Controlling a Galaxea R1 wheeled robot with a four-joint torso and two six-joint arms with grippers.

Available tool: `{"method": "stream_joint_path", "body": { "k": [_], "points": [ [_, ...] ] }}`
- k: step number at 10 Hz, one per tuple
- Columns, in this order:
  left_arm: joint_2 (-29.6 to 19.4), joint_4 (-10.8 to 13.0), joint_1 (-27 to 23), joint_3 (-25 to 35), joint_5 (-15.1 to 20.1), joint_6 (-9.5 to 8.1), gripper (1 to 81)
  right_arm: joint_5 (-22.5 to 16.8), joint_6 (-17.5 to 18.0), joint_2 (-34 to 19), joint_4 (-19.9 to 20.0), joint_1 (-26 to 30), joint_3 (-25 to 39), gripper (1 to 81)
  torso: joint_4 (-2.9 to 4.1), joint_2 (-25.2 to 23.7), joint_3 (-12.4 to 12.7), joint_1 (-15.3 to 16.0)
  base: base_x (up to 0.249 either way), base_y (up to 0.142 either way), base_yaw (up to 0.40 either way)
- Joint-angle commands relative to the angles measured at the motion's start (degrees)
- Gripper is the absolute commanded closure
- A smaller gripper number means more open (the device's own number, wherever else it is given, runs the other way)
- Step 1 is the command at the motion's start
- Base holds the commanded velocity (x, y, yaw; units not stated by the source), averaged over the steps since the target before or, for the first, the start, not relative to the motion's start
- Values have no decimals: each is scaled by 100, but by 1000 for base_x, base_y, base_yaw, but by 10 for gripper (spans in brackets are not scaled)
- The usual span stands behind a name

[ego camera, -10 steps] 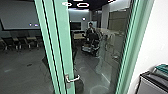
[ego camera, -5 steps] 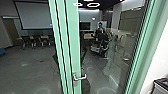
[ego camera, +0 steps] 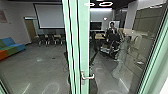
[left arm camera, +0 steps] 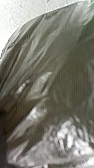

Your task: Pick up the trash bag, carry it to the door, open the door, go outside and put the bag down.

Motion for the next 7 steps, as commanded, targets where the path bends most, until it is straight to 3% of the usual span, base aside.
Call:
{"method": "stream_joint_path", "body": {
  "k": [1,7],
  "points": [
    [-50,46,-357,-9,351,37,811,-293,-13,-7,5,264,64,10,0,0,0,0,0,0,303],
    [-23,55,-366,-9,351,37,811,-284,-4,10,-4,237,55,10,0,0,0,0,0,0,302]
  ]
}}
